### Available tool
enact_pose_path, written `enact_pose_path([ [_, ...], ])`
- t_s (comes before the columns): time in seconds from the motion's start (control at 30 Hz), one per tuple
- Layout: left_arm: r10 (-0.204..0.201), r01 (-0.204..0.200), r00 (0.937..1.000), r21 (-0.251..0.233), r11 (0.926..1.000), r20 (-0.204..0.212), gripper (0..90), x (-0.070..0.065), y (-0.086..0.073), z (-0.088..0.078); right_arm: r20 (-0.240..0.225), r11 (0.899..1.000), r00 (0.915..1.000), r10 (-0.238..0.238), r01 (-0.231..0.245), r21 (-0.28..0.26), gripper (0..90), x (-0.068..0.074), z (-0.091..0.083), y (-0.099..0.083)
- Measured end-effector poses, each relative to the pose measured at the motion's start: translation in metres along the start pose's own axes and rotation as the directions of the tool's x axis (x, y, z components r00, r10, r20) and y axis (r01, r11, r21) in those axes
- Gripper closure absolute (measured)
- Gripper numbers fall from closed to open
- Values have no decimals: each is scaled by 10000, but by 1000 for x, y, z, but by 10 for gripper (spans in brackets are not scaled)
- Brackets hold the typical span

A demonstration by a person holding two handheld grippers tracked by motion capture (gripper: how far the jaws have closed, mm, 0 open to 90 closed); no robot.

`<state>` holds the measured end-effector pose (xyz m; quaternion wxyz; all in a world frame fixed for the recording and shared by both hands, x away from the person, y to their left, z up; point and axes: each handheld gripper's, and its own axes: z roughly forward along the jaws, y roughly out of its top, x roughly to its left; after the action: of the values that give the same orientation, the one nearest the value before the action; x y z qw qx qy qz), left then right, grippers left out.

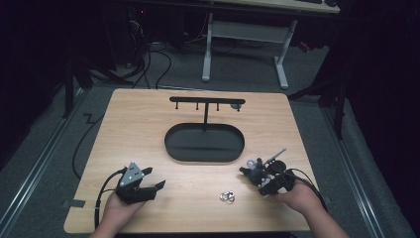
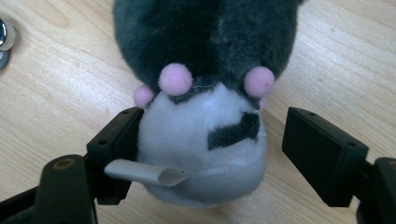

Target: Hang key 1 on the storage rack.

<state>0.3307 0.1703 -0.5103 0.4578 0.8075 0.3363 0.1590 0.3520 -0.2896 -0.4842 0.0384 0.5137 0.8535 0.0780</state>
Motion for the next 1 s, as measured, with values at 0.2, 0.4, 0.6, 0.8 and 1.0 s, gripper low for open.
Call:
enact_pose_path([
  [0.2,25,-25,10000,-7,10000,7,313,-1,0,0,25,9999,10000,24,-24,-130,315,0,-2,0],
  [0.4,53,-53,10000,32,10000,8,313,-1,0,1,126,9993,9995,-299,302,-202,435,3,-4,1],
  [0.6,35,-35,10000,29,10000,8,313,-1,0,0,128,9986,9991,-396,401,-337,479,4,-6,0],
  [0.8,70,-70,10000,8,10000,-53,311,-1,0,0,43,9974,9988,-486,488,-526,487,7,-20,2],
  [1.0,101,-101,9999,-29,9999,-106,309,0,0,0,-138,9962,9995,-268,256,-828,487,6,-37,3],
])
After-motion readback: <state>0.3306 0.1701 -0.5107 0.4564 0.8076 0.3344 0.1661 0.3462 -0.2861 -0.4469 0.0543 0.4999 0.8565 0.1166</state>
